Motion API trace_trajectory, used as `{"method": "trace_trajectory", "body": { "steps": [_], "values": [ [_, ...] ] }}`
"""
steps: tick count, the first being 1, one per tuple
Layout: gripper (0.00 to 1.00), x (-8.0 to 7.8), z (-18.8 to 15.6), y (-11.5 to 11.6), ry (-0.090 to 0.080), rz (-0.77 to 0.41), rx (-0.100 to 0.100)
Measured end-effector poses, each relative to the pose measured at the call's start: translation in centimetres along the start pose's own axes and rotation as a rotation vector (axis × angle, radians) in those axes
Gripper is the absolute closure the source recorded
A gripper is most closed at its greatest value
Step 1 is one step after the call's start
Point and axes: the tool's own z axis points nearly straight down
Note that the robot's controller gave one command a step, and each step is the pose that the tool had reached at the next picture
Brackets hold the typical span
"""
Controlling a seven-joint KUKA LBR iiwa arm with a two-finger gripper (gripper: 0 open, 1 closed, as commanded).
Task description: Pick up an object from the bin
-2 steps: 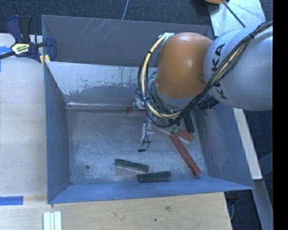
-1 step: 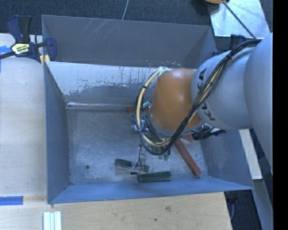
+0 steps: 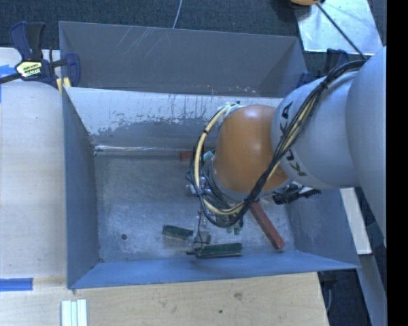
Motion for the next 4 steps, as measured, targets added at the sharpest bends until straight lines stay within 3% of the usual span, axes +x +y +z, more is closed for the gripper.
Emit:
{"method": "trace_trajectory", "body": {
  "steps": [1, 2, 3, 4],
  "values": [
    [0.0, 1.0, -0.2, 0.3, 0.001, 0.08, -0.001],
    [0.0, 1.8, 3.4, -0.1, 0.0, 0.139, -0.001],
    [1.0, 1.8, 4.3, -0.1, -0.002, 0.19, -0.003],
    [1.0, 1.8, 4.2, -0.1, -0.003, 0.198, -0.003]
  ]
}}
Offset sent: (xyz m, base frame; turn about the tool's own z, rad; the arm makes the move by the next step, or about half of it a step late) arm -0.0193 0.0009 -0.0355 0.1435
